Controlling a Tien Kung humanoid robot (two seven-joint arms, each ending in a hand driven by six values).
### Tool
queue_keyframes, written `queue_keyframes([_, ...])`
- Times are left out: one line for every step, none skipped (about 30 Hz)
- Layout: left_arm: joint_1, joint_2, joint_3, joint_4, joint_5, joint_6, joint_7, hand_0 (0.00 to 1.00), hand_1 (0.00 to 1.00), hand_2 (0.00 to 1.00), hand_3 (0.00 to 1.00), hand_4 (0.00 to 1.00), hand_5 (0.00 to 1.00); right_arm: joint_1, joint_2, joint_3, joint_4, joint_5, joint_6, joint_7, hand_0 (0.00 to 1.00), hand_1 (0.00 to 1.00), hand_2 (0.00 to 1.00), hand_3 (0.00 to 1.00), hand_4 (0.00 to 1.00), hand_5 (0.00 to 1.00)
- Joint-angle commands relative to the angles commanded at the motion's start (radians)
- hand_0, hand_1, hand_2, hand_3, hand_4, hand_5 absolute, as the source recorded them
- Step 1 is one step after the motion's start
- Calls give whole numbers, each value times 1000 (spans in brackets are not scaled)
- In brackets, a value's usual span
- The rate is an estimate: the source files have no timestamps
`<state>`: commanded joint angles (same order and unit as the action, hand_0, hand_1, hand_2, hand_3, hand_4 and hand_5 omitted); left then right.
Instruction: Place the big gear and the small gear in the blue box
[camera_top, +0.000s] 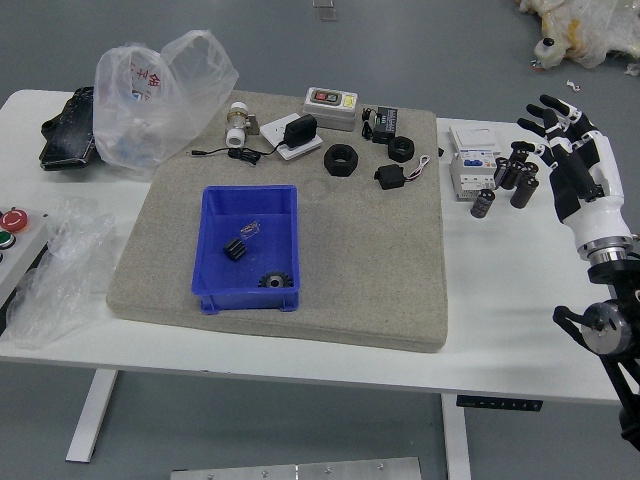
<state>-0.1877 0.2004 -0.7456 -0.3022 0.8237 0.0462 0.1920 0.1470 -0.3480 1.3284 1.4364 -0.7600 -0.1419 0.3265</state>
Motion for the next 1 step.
queue_keyframes([1,1,-9,-1,7,0,5,594,519,541,637,653,199,0,0,-2,0,0,0,0,473,649,682,672,659,366])
